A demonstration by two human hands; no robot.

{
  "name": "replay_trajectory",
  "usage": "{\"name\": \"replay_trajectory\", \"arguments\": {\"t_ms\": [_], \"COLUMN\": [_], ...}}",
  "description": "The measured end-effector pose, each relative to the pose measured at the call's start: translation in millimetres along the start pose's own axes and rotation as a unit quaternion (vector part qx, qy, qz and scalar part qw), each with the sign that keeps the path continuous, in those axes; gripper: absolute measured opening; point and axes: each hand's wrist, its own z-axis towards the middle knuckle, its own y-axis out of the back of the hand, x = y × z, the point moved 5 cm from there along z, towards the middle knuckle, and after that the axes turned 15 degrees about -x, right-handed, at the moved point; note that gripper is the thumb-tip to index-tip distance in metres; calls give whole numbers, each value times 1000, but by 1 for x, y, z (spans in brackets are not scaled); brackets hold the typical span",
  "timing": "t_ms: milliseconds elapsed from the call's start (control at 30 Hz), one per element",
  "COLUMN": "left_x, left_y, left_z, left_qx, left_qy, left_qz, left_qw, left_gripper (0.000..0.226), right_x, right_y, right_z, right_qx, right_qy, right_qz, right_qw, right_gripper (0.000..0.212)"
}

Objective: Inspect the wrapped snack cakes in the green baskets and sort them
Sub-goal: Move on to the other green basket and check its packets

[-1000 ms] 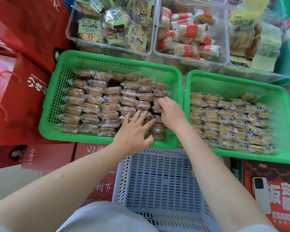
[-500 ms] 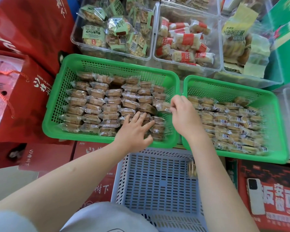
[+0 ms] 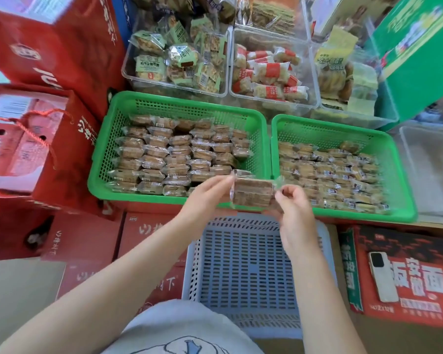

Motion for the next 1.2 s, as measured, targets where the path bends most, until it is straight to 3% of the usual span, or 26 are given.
{"name": "replay_trajectory", "arguments": {"t_ms": [100,167,267,333,433,567,733,867,933,1000,1200], "left_x": [-3,-5,-12,-15,-15,-8,-9,-21,-23,-25,-29], "left_y": [15,25,35,42,53,65,68,65,63,63,66], "left_z": [-29,-43,-58,-65,-71,-73,-76,-86,-88,-88,-86], "left_qx": [4,8,33,41,-13,-105,-122,-71,-30,3,33], "left_qy": [35,46,50,47,31,20,-16,-87,-82,-70,-78], "left_qz": [-93,-118,-137,-153,-105,-59,-2,37,3,-23,-11], "left_qw": [995,992,989,986,994,993,992,993,996,997,996], "left_gripper": [22,26,28,27,22,14,8,12,5,13,15], "right_x": [1,3,2,3,16,30,29,26,21,12,7], "right_y": [-10,-17,-25,-25,-21,-19,-18,-13,-11,-12,-20], "right_z": [-27,-42,-62,-71,-82,-95,-104,-101,-99,-98,-104], "right_qx": [12,40,69,64,36,4,-47,-44,-25,1,46], "right_qy": [-49,-42,-30,-14,113,293,367,298,216,128,-17], "right_qz": [75,68,43,28,-29,-106,-140,-116,-87,-47,76], "right_qw": [996,996,996,997,993,950,919,946,972,991,996], "right_gripper": [18,20,40,34,39,34,30,28,32,33,28]}}
